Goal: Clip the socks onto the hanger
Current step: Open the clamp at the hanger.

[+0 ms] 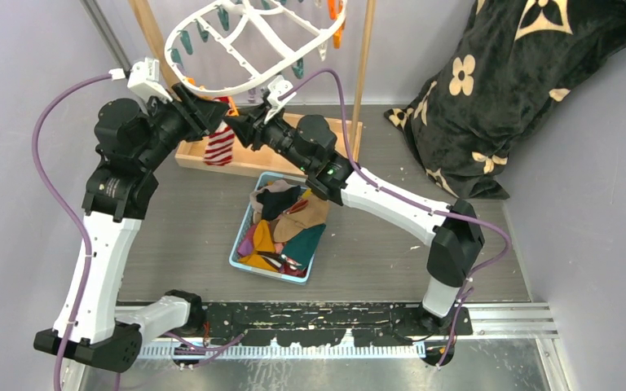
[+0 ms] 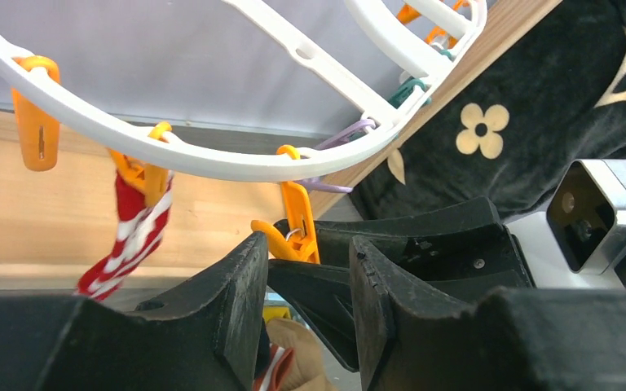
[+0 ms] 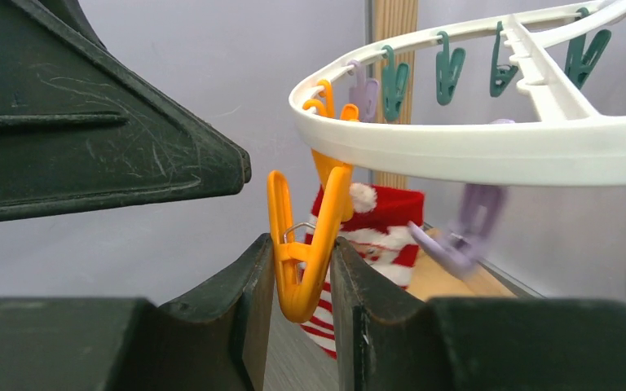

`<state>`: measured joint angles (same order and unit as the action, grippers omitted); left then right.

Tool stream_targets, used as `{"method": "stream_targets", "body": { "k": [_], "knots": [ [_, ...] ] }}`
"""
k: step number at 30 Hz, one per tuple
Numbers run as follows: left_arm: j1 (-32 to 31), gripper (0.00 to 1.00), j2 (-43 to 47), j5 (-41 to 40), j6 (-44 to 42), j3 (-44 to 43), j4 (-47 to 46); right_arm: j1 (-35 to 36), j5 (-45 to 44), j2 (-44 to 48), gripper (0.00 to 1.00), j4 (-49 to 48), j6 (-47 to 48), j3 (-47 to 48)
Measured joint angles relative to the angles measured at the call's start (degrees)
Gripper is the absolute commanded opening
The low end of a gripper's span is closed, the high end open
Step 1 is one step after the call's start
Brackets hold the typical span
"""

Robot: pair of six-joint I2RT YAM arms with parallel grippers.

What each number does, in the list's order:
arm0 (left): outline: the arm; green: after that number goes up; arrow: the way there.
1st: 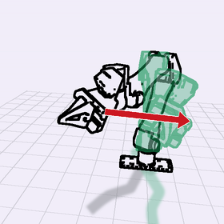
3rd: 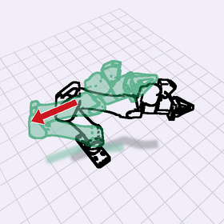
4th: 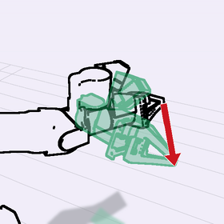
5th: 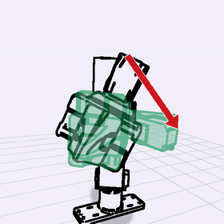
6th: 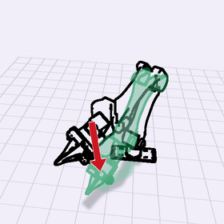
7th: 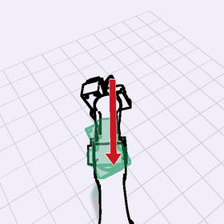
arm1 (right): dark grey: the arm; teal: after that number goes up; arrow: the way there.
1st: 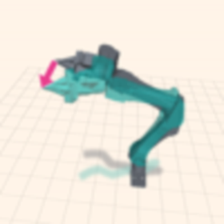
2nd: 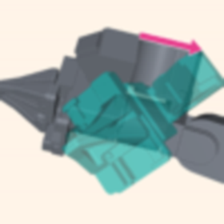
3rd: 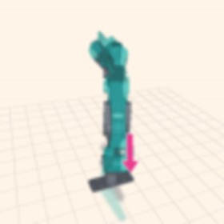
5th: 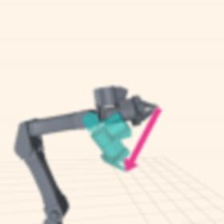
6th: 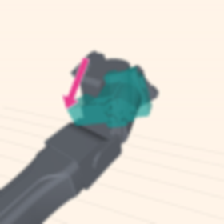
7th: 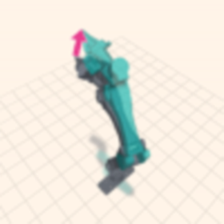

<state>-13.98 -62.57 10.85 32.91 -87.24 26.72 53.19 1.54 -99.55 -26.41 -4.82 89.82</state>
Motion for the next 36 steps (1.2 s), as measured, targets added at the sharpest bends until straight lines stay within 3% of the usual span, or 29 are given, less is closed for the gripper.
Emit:
{"method": "stream_targets", "body": {
  "k": [12,23,29,36],
  "knots": [
    [0.0,0.35,0.24,-4.85,-0.59,0.07,0.61,0.11,-0.02,-1.05,0.1,2.16,0.22,2.14],
    [0.0,0.29,-5.27,-6.6,0.42,-1.38,1.86,0.37,-0.39,-2.36,0.14,2.6,0.55,3.52],
    [-0.07,0.1,-5.53,-7.26,1.44,-1.79,1.84,0.44,-0.42,-2.51,0.36,2.84,0.68,3.52],
    [-0.15,0.06,-5.57,-9.33,1.6,-1.9,1.84,0.92,-0.15,-2.64,0.59,2.21,0.63,2.89]
  ]
}}
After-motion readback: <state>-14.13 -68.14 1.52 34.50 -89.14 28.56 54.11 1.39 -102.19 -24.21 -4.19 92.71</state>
